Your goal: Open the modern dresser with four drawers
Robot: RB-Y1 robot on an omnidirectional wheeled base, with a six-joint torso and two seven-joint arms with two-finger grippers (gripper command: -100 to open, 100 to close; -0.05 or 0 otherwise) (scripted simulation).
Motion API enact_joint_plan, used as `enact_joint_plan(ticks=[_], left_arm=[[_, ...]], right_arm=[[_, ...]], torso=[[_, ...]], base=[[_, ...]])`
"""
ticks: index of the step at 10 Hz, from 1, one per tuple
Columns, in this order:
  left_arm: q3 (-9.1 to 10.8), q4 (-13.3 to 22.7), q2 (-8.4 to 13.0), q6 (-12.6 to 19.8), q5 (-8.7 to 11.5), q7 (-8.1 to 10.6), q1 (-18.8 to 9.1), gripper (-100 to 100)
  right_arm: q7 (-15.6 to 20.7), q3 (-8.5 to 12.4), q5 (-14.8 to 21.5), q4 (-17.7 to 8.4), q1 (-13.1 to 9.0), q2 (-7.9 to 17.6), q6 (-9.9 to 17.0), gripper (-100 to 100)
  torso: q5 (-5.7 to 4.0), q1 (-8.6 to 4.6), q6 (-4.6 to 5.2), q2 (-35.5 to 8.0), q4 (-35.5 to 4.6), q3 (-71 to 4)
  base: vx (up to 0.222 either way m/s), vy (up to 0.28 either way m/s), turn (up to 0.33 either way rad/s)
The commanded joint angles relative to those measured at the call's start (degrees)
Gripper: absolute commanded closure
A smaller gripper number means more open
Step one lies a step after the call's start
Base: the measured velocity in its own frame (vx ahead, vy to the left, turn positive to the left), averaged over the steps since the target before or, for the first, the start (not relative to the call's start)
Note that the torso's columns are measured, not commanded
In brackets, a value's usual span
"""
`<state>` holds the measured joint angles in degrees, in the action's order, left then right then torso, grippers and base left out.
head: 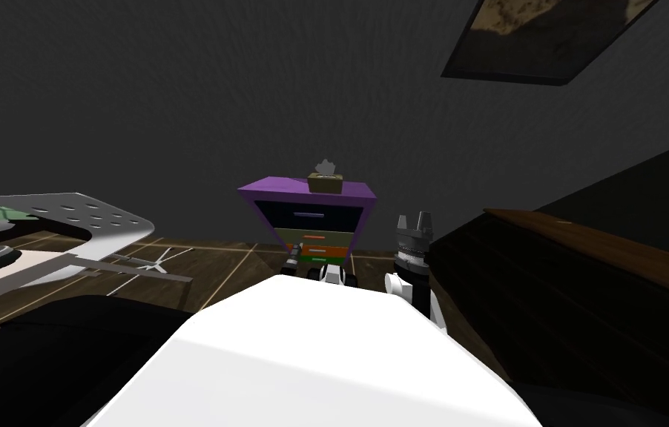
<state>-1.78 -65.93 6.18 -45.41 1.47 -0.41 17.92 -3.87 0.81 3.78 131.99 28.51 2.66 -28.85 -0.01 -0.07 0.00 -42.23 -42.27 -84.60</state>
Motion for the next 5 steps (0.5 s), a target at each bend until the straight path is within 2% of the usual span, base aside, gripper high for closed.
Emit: enact_joint_plan(ticks=[1,3,4,5], left_arm=[[0.04,-0.4,-2.9,1.0,0.1,0.00,-0.3,-100],[0.06,-0.5,-5.1,1.2,0.1,0.00,-0.3,-100],[0.06,-0.3,-4.5,1.1,0.1,-0.09,-0.5,-100],[0.27,-1.5,-4.5,2.8,0.2,-0.09,-1.0,-100]], right_arm=[[0.0,0.0,0.0,0.0,0.0,0.0,0.0,0],[0.0,0.0,0.0,0.0,0.0,0.0,0.0,0],[0.0,0.0,0.0,0.0,0.0,0.0,0.0,0],[0.0,0.0,0.0,0.0,0.0,0.0,0.0,0]], torso=[[0.00,0.06,-0.01,-0.1,0.0,0.1],[0.02,0.12,0.00,-0.2,-0.1,0.2],[0.02,0.11,-0.01,-0.2,0.0,0.1],[0.01,0.10,-0.01,-0.1,0.0,0.0]], base=[[0.023,-0.013,0.001],[0.002,-0.003,0.000],[0.000,0.000,0.000],[0.041,0.008,-0.001]])
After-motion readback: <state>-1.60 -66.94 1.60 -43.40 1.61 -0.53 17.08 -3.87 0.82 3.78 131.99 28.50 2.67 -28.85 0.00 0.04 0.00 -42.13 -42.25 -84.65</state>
